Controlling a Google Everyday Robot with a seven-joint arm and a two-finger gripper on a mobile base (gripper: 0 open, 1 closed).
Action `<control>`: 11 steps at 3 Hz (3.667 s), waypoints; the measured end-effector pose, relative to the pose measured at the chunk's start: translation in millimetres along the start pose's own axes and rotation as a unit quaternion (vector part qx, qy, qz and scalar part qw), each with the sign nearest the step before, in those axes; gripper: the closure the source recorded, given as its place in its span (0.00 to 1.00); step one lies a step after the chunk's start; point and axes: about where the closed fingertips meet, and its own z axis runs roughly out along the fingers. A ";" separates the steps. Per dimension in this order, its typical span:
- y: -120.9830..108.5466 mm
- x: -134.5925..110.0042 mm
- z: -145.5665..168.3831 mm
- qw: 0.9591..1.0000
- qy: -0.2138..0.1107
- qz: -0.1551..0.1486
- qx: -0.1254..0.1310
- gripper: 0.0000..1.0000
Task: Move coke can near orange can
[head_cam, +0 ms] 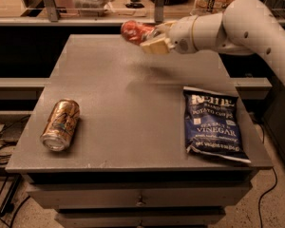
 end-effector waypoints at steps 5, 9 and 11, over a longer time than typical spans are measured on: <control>162.8 6.4 29.1 0.981 -0.024 -0.062 -0.182 0.88; 212.9 41.8 46.8 0.979 -0.067 -0.012 -0.191 0.03; 216.3 28.9 41.6 0.979 -0.080 -0.026 -0.185 0.00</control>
Offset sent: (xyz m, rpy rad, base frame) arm -0.0439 0.0302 -0.0033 0.0116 -0.0264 0.1250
